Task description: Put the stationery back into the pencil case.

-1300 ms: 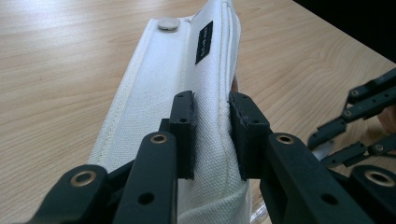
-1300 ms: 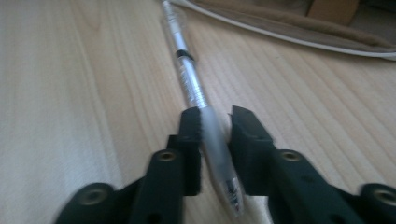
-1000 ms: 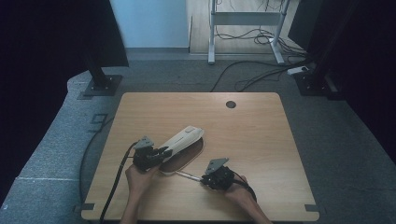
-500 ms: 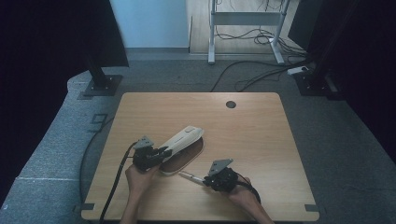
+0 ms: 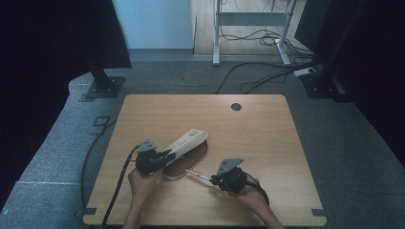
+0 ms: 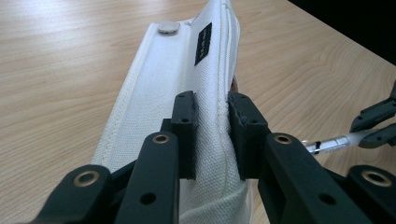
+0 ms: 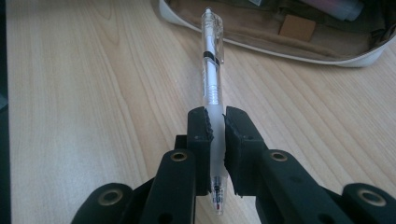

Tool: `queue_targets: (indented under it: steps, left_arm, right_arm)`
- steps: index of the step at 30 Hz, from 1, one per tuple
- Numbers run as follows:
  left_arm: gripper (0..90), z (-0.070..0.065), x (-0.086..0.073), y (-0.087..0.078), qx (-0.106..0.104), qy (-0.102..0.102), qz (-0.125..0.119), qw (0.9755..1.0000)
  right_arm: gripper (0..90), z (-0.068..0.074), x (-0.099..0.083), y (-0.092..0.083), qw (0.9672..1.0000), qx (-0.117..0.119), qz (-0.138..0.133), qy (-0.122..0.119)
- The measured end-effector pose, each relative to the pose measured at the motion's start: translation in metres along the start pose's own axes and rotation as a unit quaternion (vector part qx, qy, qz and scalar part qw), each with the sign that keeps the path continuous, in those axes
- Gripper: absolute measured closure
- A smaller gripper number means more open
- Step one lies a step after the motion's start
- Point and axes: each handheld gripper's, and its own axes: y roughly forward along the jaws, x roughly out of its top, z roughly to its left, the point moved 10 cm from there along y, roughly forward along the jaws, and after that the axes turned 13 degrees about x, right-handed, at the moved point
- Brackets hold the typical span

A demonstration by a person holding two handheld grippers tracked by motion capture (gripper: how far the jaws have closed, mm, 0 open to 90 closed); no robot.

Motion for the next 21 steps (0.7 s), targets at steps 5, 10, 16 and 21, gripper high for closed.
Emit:
queue_targets:
  steps: [5,10,16,21]
  left_arm:
    - [74.3,-0.002,0.001,-0.001,-0.001,0.001,-0.001,1.0000]
    - [74.8,-0.004,0.002,-0.003,-0.002,0.004,-0.003,1.0000]
    - [75.0,-0.006,0.003,-0.004,-0.004,0.005,-0.004,1.0000]
    - [75.1,-0.007,0.004,-0.005,-0.009,0.003,-0.005,0.9999]
  right_arm:
    - [79.2,-0.004,0.006,0.002,1.0000,-0.005,-0.002,-0.002]
    - [79.2,-0.010,0.013,0.006,1.0000,-0.007,-0.005,-0.001]
    - [79.2,-0.018,0.021,0.012,0.9999,-0.010,-0.010,0.001]
    - [79.2,-0.025,0.026,0.020,0.9999,-0.008,-0.010,0.006]
